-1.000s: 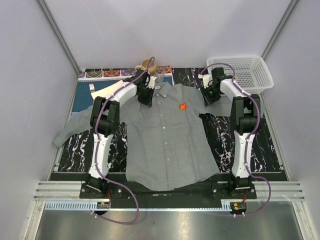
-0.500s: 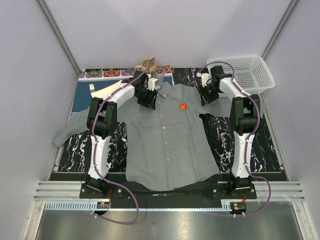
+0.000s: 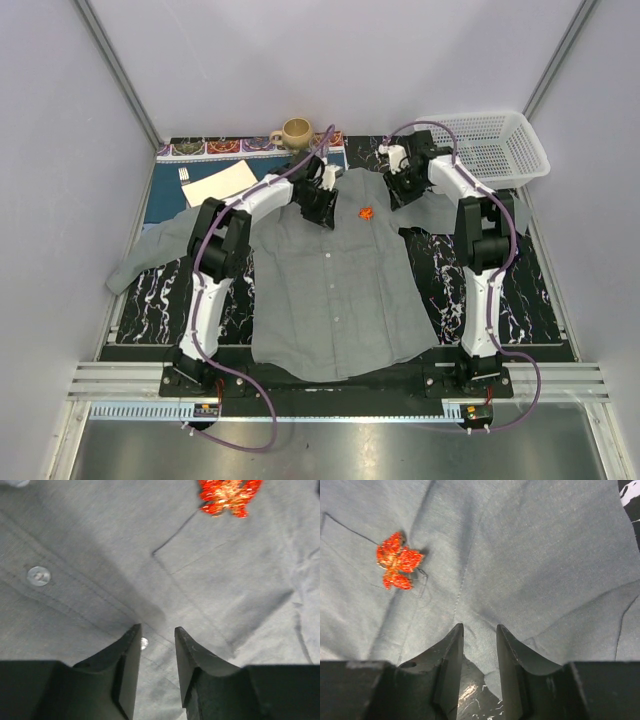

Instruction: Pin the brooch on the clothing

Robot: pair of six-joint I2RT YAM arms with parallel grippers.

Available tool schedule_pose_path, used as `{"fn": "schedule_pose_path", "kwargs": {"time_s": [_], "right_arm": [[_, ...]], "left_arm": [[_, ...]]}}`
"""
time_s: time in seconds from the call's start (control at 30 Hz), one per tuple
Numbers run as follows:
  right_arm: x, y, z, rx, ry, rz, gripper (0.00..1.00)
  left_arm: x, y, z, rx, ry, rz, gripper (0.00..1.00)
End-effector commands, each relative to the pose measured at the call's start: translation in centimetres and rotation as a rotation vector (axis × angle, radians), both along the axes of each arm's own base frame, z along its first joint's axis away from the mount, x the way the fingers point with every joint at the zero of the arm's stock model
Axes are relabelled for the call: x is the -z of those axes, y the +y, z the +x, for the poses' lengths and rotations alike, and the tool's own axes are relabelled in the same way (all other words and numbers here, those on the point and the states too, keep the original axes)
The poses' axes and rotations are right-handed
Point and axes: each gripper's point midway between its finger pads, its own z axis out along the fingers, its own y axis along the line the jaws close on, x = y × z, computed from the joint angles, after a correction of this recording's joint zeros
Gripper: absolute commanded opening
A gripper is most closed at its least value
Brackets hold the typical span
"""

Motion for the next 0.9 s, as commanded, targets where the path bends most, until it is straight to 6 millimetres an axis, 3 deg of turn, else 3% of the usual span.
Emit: {"fn": "schedule_pose_path", "kwargs": {"time_s": [0.0,0.13,0.3,0.43,0.6,0.7,0.73,0.8,0.87], "right_arm": [[2.7,-1.5,0.1,-0.027,-0.002,-0.087,0.38],[4.1,-3.7,-0.4,-0.068,-0.010,-0.194,0.37],[4.9,-6.4,-0.3,-0.057,-0.015,-0.271,0.37],[5.2,-6.4,-0.3,-0.054,-0.008,-0.274,0.37],[3.6,-5.0,-0.8,-0.069,-0.011,-0.205,0.42],[1.4,-2.9,-1.6,-0.106,-0.021,-0.128,0.48],[0.8,-2.3,-1.7,-0.109,-0.025,-0.105,0.51],[-1.5,-0.4,-2.5,-0.149,-0.039,-0.043,0.57],[-3.7,0.8,-2.6,-0.157,-0.072,-0.009,0.61]], "left_arm": [[2.2,2.7,0.3,-0.101,0.047,0.089,0.34],[4.2,6.1,-1.1,-0.120,0.115,0.175,0.25],[5.0,9.8,-2.7,-0.180,0.230,0.213,0.17],[5.6,11.1,-2.6,-0.174,0.220,0.247,0.17],[5.6,11.3,-2.1,-0.147,0.202,0.241,0.17],[4.2,10.6,-1.6,-0.105,0.154,0.196,0.25],[2.6,10.0,-1.6,-0.078,0.130,0.149,0.28],[0.8,9.2,-1.4,-0.038,0.077,0.094,0.45],[-2.9,8.4,-1.0,-0.008,-0.017,0.025,0.54]]}}
